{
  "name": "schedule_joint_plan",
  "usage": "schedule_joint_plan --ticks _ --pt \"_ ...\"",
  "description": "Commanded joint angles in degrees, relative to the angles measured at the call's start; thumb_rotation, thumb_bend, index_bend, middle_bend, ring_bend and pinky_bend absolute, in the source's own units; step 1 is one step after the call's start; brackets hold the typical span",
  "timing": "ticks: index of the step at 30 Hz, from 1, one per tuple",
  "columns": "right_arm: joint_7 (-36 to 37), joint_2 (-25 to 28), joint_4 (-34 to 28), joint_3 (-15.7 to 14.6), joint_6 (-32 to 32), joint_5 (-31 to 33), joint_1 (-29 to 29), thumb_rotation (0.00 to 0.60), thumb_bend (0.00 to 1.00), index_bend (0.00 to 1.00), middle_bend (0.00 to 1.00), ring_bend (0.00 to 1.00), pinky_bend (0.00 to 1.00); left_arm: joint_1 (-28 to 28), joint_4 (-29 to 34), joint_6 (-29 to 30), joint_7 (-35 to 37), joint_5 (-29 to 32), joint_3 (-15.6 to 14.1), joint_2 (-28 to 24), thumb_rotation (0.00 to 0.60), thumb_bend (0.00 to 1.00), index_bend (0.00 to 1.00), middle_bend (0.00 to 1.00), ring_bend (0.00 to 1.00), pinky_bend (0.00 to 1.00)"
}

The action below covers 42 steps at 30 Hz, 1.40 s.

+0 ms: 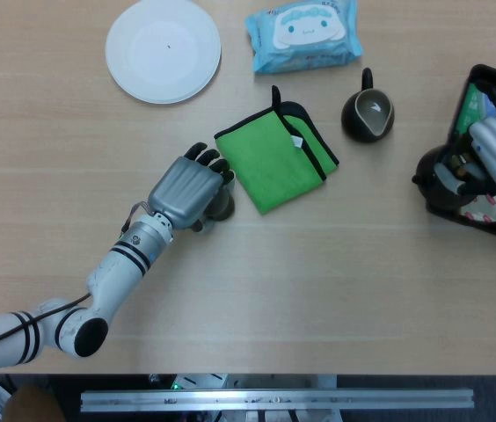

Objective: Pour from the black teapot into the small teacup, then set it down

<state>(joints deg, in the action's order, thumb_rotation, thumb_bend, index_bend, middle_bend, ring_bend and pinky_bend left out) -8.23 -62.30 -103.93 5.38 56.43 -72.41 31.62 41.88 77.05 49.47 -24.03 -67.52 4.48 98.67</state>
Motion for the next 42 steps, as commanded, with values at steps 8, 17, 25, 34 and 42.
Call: schedule_joint_plan --ticks 8,17,25,34,42 --pt "0.07 -0.07 0.21 0.05 -0.18 0.05 -0.01 0.479 0.36 1.00 0.97 0.88 0.03 0.40 -3.93 -0.42 1.00 0.34 0.16 1.82 0.600 0.21 0.48 0.27 0.17 0.13" --pt "-0.04 -0.10 0.16 0.15 0.01 0.08 -0.12 0.481 0.36 1.00 0.97 0.88 0.03 0.62 -4.32 -1.07 1.59 0.39 0.05 2.01 0.600 0.21 0.24 0.20 0.15 0.13" --pt "0.16 -0.06 0.10 0.31 0.15 -0.15 -0.16 0.490 0.37 1.00 0.97 0.88 0.03 0.79 -2.48 -1.05 0.84 0.98 0.21 1.08 0.600 0.21 0.03 0.11 0.10 0.13" --pt "0.17 -0.65 -0.31 1.07 -0.46 -0.44 0.82 0.493 0.37 1.00 0.97 0.88 0.03 0.18 2.68 1.07 0.26 2.36 1.55 -3.80 0.600 0.21 0.00 0.09 0.07 0.13" --pt "-0.88 -3.27 -0.45 2.27 -2.67 0.50 3.42 0.496 0.37 1.00 0.97 0.88 0.03 -2.12 8.06 5.09 0.29 4.21 2.71 -11.29 0.600 0.21 0.00 0.09 0.08 0.13"
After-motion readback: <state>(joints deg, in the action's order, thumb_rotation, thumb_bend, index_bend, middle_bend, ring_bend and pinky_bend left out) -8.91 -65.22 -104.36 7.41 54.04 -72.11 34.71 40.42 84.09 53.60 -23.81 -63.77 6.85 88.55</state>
